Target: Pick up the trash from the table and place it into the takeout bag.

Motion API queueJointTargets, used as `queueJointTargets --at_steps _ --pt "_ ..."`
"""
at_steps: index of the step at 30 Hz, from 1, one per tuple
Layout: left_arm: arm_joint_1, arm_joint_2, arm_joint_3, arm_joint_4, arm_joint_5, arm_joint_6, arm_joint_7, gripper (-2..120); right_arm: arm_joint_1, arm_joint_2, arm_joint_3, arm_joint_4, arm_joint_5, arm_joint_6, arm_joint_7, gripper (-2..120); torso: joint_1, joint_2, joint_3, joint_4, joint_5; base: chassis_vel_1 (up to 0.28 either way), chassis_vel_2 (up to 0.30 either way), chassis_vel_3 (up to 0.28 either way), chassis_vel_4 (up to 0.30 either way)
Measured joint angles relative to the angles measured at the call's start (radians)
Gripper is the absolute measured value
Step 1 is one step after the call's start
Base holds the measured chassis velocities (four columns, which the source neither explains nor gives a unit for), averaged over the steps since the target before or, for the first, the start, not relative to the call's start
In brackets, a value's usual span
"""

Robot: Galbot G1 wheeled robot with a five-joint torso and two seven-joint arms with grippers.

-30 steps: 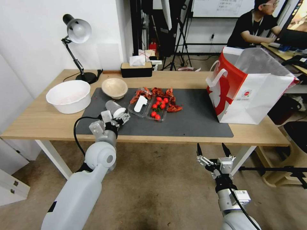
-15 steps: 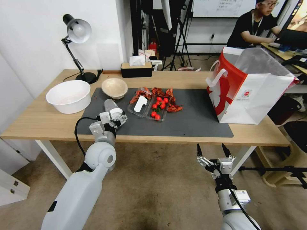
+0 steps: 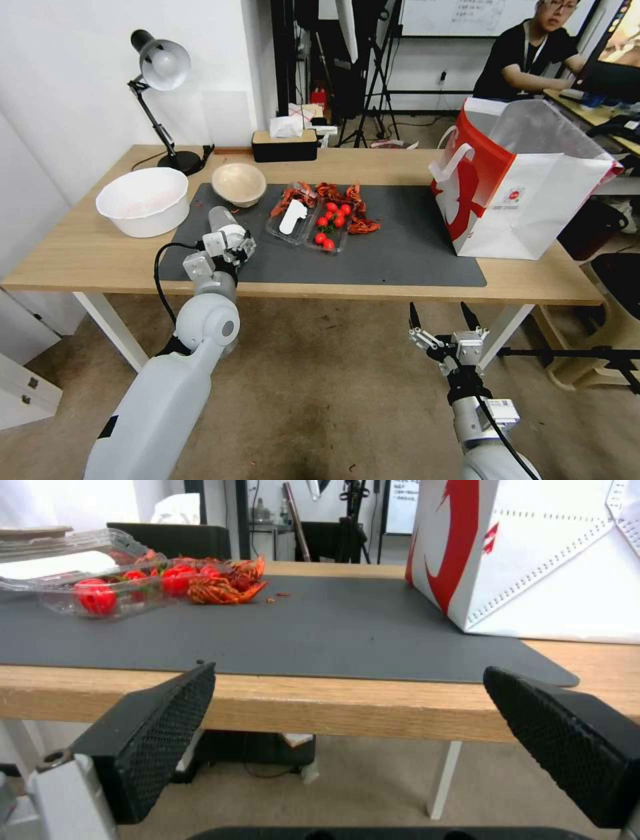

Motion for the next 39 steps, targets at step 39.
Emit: queueJointTargets --at_steps 39 --pt "-0.177 0.124 -0.039 0.007 0.101 -0.322 0.651 74 -0.035 0.004 -0.005 0.051 -0.006 0.000 -0.002 100 0.000 0.000 0.000 0.0000 0.0000 0.000 0.000 0.000 0.000"
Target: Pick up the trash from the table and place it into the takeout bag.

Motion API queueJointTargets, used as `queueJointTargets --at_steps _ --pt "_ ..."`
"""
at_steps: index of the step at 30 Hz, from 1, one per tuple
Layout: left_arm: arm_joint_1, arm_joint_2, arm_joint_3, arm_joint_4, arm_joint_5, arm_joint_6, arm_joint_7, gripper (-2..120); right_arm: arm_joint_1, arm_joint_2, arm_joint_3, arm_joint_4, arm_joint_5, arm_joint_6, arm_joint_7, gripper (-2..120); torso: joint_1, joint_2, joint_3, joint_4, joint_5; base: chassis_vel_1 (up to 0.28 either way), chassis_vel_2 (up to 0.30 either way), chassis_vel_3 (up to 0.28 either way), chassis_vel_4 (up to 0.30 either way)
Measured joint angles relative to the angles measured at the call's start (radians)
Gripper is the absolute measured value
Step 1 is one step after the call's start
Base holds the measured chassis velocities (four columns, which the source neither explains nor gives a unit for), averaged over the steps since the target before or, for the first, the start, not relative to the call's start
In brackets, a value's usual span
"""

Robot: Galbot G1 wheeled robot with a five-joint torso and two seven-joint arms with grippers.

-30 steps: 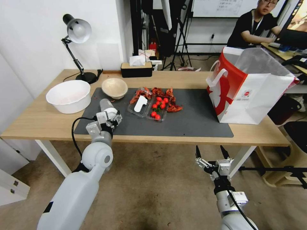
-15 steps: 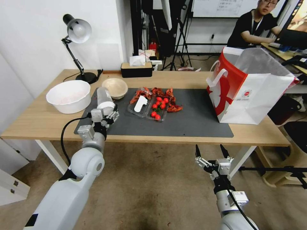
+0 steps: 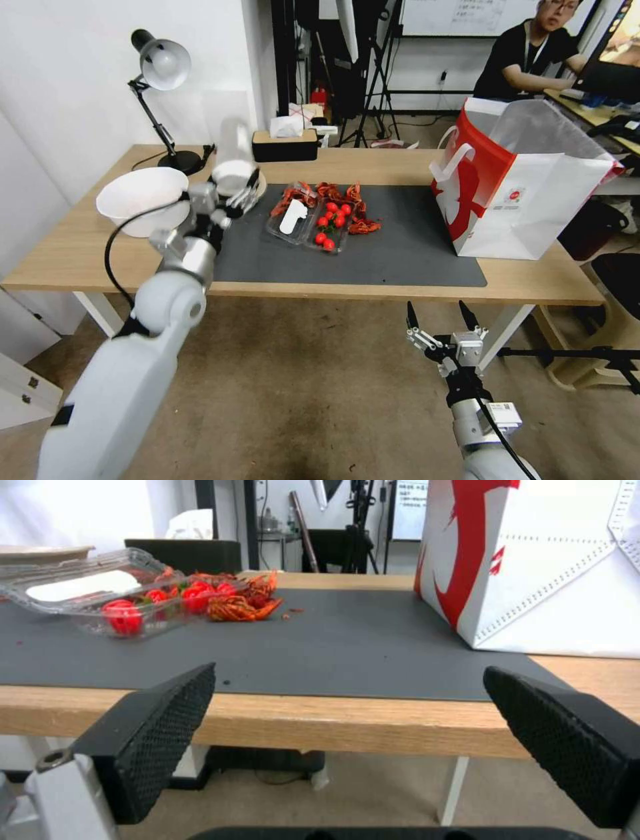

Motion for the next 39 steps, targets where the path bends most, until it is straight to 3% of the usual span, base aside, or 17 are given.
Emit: queueJointTargets --at_steps 3,5,8,15,20,23,27,28,31,32,35,39 --pt "-0.059 0.001 0.041 0.035 -0.023 -0.009 0.056 74 -0.006 0.003 0.002 0.005 0.000 0.000 0.000 100 0.000 0.000 0.000 0.0001 -0.0001 0.000 0.000 0.000 0.000" --pt "-0.059 0.001 0.041 0.035 -0.023 -0.009 0.056 74 -0.006 0.003 0.002 0.005 0.000 0.000 0.000 100 0.000 0.000 0.000 0.0001 -0.0001 0.000 0.000 0.000 0.000" --pt "-0.144 -0.008 0.114 0.090 -0.043 -0.020 0.120 74 -0.009 0.005 0.004 0.006 -0.001 0.001 0.000 100 0.000 0.000 0.000 -0.0003 0.0000 0.000 0.000 0.000 0.000" --pt "-0.159 -0.010 0.128 0.101 -0.046 -0.024 0.134 74 -0.009 0.006 0.005 0.006 -0.001 0.002 0.000 100 0.000 0.000 0.000 -0.0005 0.0000 0.000 0.000 0.000 0.000" --pt "-0.176 -0.014 0.145 0.114 -0.050 -0.026 0.147 74 -0.009 0.006 0.005 0.006 -0.002 0.002 0.000 100 0.000 0.000 0.000 0.0009 0.0000 0.000 0.000 0.000 0.000" --pt "-0.230 -0.028 0.190 0.144 -0.057 -0.030 0.183 74 -0.009 0.007 0.005 0.006 -0.002 0.002 0.000 100 0.000 0.000 0.000 0.0001 -0.0003 0.000 0.000 0.000 0.000" --pt "-0.387 -0.075 0.302 0.247 -0.079 -0.048 0.294 74 -0.012 0.013 0.005 0.004 -0.008 0.004 -0.001 100 0.000 0.000 0.000 0.0000 0.0001 0.000 0.000 0.000 0.000" --pt "-0.387 -0.075 0.302 0.247 -0.079 -0.048 0.294 74 -0.012 0.013 0.005 0.004 -0.008 0.004 -0.001 100 0.000 0.000 0.000 0.0000 0.0001 0.000 0.000 0.000 0.000" --pt "-0.503 -0.129 0.391 0.344 -0.095 -0.067 0.428 74 -0.020 0.020 0.008 0.000 -0.015 0.016 -0.001 100 0.000 0.000 0.000 -0.0001 0.0003 0.000 0.000 0.000 0.000" --pt "-0.503 -0.129 0.391 0.344 -0.095 -0.067 0.428 74 -0.020 0.020 0.008 0.000 -0.015 0.016 -0.001 100 0.000 0.000 0.000 -0.0001 0.0003 0.000 0.000 0.000 0.000" --pt "-0.578 -0.176 0.431 0.423 -0.041 -0.081 0.576 74 -0.033 0.026 0.019 -0.003 -0.016 0.026 -0.001 100 0.000 0.000 0.000 0.0001 0.0001 0.000 0.000 0.000 0.000" --pt "-0.640 -0.224 0.449 0.499 0.020 -0.072 0.672 74 -0.038 0.028 0.026 -0.007 -0.016 0.034 -0.001 100 0.000 0.000 0.000 0.0001 0.0001 0.000 0.000 0.000 0.000"
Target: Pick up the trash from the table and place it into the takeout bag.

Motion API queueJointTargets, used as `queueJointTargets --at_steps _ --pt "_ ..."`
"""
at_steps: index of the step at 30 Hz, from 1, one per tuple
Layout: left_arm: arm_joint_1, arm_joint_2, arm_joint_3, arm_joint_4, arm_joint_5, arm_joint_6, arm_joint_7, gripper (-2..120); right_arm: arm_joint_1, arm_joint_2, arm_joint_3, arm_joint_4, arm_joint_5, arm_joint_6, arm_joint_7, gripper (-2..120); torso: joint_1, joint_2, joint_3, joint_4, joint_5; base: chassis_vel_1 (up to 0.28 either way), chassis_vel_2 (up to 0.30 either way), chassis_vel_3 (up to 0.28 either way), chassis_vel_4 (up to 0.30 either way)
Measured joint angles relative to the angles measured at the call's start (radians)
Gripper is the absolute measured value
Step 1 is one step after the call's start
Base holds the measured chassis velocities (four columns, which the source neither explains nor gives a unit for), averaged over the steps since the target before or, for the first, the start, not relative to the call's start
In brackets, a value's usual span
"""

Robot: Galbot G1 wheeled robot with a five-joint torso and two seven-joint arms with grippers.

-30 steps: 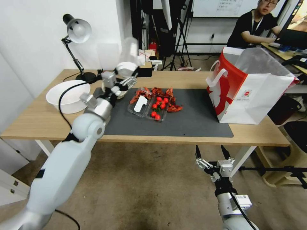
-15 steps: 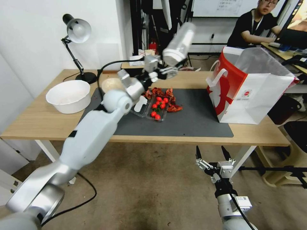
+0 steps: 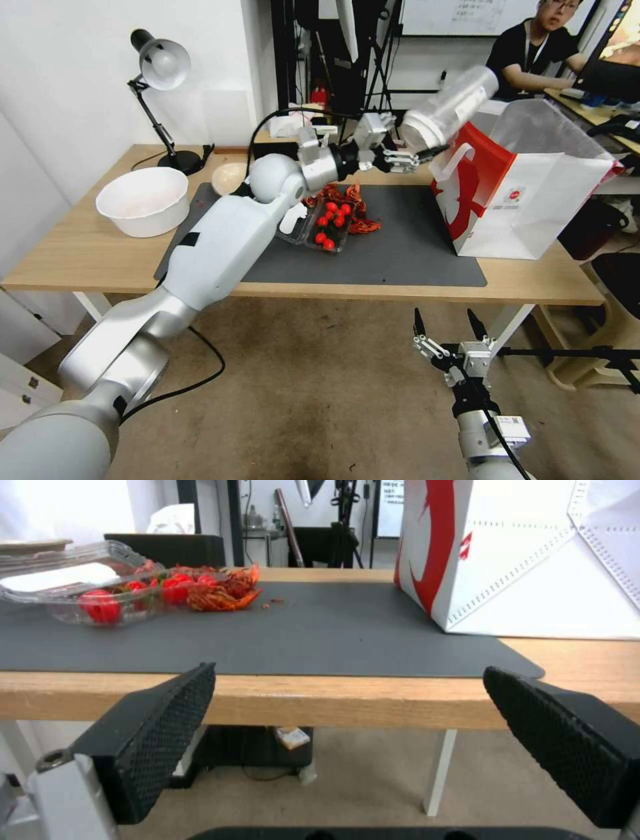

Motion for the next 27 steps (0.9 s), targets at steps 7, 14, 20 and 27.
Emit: queueJointTargets --at_steps 7,14,20,27 --pt "-0.069 -0.083 0.048 0.104 0.048 0.012 0.034 74 0.001 0.003 0.000 -0.011 0.000 0.006 0.000 100 0.000 0.000 0.000 0.0000 0.0000 0.000 0.000 0.000 0.000" --pt "-0.165 -0.159 0.088 0.220 0.083 0.011 0.020 74 -0.005 0.001 0.003 -0.013 0.002 0.013 0.000 100 0.000 0.000 0.000 0.0000 -0.0001 0.000 0.000 0.000 0.000" --pt "-0.265 -0.207 0.147 0.320 0.081 0.011 0.006 74 -0.010 0.006 0.003 -0.017 0.001 0.019 0.000 100 0.000 0.000 0.000 0.0000 0.0000 0.000 0.000 0.000 0.000" --pt "-0.329 -0.240 0.202 0.381 0.091 0.026 -0.013 74 -0.013 0.017 0.003 -0.021 -0.006 0.026 -0.001 100 0.000 0.000 0.000 -0.0001 0.0000 0.000 0.000 0.000 0.000"
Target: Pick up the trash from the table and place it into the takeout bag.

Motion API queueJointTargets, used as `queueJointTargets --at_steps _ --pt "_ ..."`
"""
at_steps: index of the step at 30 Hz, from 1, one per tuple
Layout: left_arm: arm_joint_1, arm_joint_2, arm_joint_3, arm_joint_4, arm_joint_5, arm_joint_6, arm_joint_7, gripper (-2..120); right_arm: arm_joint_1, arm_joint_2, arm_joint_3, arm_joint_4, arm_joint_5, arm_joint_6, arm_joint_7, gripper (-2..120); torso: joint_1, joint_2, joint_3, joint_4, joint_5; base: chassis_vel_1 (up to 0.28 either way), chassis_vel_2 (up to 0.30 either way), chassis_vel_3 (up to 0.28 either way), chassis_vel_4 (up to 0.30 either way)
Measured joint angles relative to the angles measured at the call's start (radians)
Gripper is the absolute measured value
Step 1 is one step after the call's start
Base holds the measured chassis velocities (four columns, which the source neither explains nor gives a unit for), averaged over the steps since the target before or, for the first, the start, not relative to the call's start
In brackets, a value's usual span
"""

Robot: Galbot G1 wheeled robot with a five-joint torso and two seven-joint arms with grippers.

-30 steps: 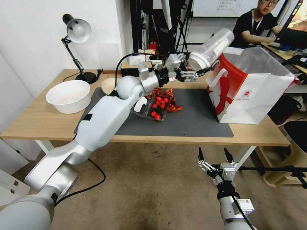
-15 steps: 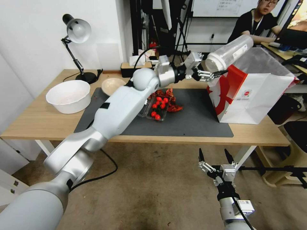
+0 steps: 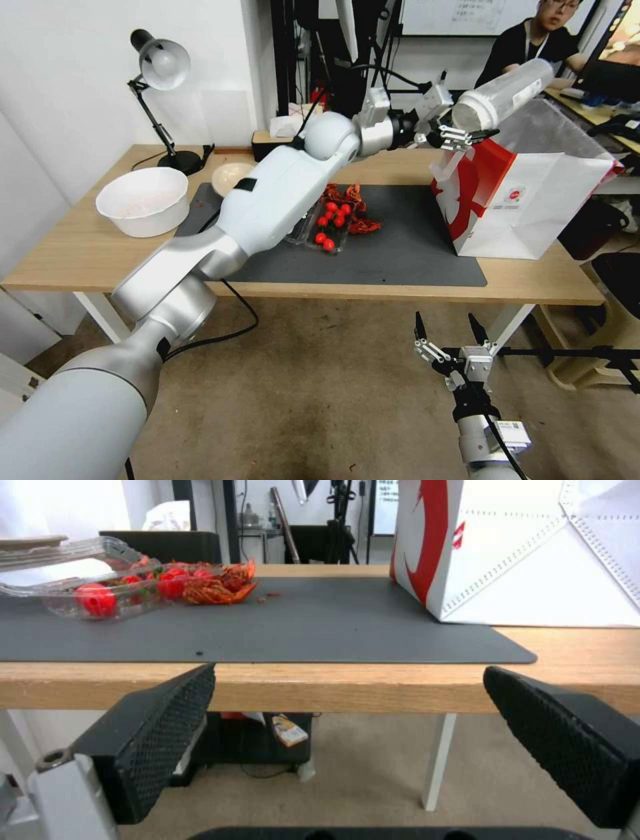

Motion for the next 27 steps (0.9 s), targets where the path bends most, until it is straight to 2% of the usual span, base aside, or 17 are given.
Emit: queueJointTargets --at_steps 4,13,20,22,23,26,27 --pt "-0.028 -0.018 0.020 0.017 0.034 0.016 -0.021 74 -0.001 0.008 -0.001 -0.001 -0.005 0.001 0.000 100 0.000 0.000 0.000 0.0002 -0.0002 0.000 0.000 0.000 0.000" --pt "-0.086 -0.059 0.062 0.046 0.190 0.009 -0.074 74 -0.005 0.022 -0.001 -0.008 -0.014 0.008 -0.001 100 0.000 0.000 0.000 0.0000 0.0000 0.000 0.000 0.000 0.000" --pt "-0.104 -0.061 0.096 0.020 0.305 0.000 -0.087 74 -0.008 0.024 0.003 -0.010 -0.015 0.010 -0.001 100 0.000 0.000 0.000 0.0000 -0.0001 0.000 0.000 0.000 0.000" --pt "-0.108 -0.061 0.102 0.018 0.306 -0.001 -0.093 74 -0.006 0.024 0.003 -0.013 -0.015 0.010 -0.001 100 0.000 0.000 0.000 0.0000 -0.0001 0.000 0.000 0.000 0.000" --pt "-0.111 -0.061 0.107 0.016 0.306 -0.003 -0.099 79 -0.006 0.025 0.003 -0.014 -0.016 0.010 -0.001 100 0.000 0.000 0.000 0.0001 -0.0001 0.000 0.000 0.000 0.000" --pt "-0.113 -0.060 0.110 0.015 0.305 -0.004 -0.102 82 -0.006 0.025 0.003 -0.014 -0.016 0.010 -0.001 100 0.000 0.000 0.000 0.0002 -0.0001 0.000 0.000 0.000 0.000" --pt "-0.114 -0.060 0.112 0.015 0.305 -0.005 -0.103 92 -0.006 0.025 0.003 -0.014 -0.017 0.010 -0.001 100 0.000 0.000 0.000 0.0001 -0.0001 0.000 0.000 0.000 0.000"
